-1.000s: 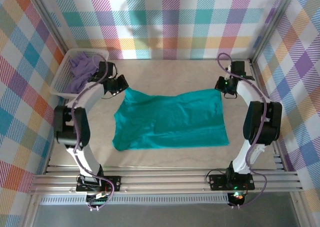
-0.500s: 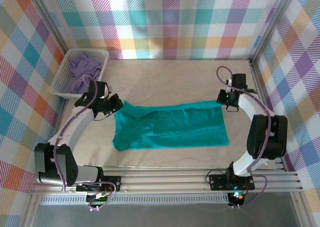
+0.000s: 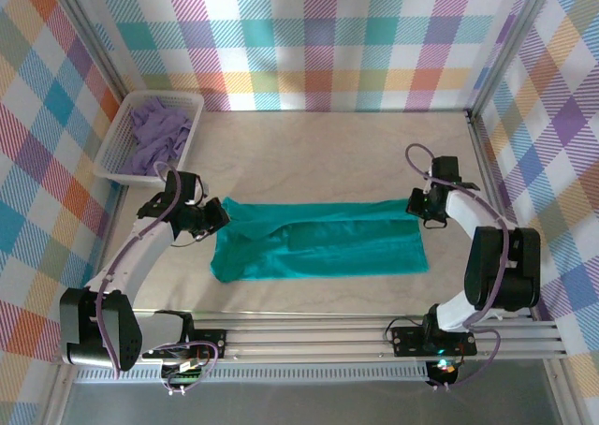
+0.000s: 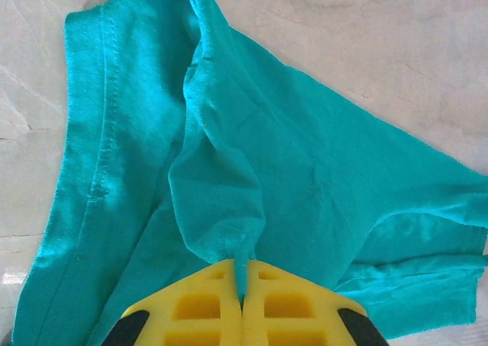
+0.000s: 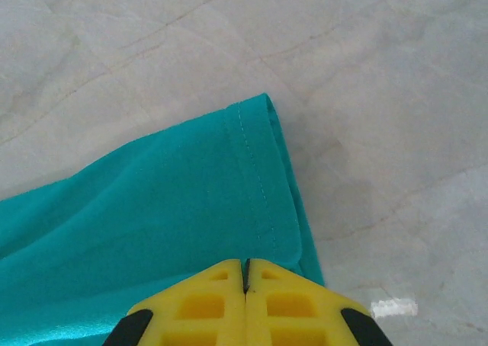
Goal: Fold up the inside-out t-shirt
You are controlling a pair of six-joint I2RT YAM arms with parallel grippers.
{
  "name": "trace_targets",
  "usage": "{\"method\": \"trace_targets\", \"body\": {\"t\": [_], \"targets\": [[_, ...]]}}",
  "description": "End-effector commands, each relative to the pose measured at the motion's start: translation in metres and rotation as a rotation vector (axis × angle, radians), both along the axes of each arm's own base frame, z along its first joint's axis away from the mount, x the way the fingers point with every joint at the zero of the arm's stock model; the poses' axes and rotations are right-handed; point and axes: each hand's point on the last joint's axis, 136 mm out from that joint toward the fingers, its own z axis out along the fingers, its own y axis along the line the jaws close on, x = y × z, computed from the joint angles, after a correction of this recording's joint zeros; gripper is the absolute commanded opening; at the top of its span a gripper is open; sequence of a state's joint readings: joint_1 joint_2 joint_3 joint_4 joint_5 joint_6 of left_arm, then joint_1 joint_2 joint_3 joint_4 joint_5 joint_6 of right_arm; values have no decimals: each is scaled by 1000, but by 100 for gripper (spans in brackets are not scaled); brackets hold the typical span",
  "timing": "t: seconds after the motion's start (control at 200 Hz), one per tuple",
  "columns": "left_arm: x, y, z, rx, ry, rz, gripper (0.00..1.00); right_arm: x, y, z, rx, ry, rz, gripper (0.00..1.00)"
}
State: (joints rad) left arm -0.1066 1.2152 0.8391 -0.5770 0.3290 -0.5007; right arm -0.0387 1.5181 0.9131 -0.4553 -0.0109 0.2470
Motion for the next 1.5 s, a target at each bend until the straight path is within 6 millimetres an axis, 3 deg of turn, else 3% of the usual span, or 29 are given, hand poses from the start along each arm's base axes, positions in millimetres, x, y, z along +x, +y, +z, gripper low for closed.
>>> {"method": "trace_targets", "body": {"t": [0.0,0.18,0.36,0.485,0.705,0.77,0.85,0.975,1.125,1.22,1.355,1.495], "targets": [[-5,6,-2,21,5,6,0,-14,1,2,3,19,-20,3],[-15,7,-6,18,20,6,0,-29,-1,-1,-2,38,-35,4],[-36,4,-27,-21,68,29,0,-40,-2,-13,-1,74,-63,6],[-45,3,-37,-39,85,42,0,-41,-8,-10,-30,51,-81,8],[-48,0,-42,-58,99,35,0,-39,-1,4,-24,-8,-63,28],[-47,-1,-40,-63,94,33,0,-39,9,14,-20,-61,-12,33],[-45,-2,-37,-69,87,31,0,-36,52,34,33,-182,177,41],[-42,-5,-34,-81,86,21,0,-50,151,58,62,-348,564,48],[-41,-5,-32,-84,80,18,0,-83,264,68,101,-490,899,52],[-41,-6,-31,-84,81,15,0,-100,327,65,54,-564,1039,62],[-41,-6,-30,-86,78,12,0,-107,390,54,-43,-649,1133,75],[-42,-6,-30,-84,77,6,0,-105,426,45,-65,-701,1187,91]]}}
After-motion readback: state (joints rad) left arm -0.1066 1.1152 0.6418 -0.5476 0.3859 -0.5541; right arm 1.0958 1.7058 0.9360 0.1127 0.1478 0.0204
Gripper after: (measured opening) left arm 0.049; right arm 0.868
